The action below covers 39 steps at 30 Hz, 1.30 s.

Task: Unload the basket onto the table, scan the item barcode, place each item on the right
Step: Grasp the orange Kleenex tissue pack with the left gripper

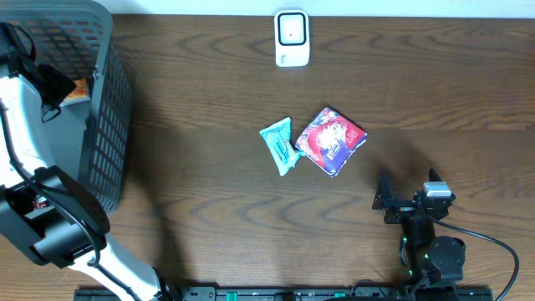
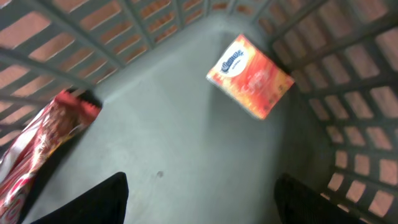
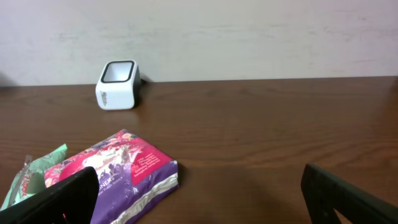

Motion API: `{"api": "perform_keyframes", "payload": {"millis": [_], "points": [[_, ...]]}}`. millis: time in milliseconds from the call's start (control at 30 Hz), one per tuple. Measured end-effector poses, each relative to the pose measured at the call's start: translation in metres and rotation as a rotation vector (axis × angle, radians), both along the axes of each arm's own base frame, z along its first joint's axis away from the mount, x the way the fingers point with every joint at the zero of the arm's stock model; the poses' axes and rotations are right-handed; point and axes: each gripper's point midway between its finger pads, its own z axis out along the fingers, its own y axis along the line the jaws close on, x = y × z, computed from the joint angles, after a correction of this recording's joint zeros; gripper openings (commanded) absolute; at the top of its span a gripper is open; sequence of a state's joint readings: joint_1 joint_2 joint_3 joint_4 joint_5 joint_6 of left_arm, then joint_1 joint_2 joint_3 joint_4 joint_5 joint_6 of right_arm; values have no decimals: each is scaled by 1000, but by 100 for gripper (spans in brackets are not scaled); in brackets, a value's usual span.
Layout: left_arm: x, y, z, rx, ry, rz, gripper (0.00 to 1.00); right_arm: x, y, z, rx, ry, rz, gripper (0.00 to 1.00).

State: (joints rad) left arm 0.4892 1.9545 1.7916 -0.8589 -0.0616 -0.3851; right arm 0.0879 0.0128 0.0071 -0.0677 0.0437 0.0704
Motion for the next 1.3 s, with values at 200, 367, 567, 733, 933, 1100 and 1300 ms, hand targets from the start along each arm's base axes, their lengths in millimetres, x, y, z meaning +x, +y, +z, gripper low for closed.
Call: {"api": "perform_keyframes", "payload": {"millis": [200,367,567,733,933,1100,1300], "points": [[19,10,-7,23,-50,-2,75,0,0,0,0,0,0,99],[35,18,-34,14,-58,15,75,0,0,0,0,0,0,99],[44,22,-67,-21,-56,70,75,0,0,0,0,0,0,99],[48,24,-80,-31,-53,84,75,0,0,0,0,0,0,99],[57,23,-104,-41,-49,86,74,0,0,0,0,0,0,99],[61,20,-114,-47,-45,82,63,0,0,0,0,0,0,99],[64,16,-115,-61,-54,75,33,0,0,0,0,0,0,99]]}}
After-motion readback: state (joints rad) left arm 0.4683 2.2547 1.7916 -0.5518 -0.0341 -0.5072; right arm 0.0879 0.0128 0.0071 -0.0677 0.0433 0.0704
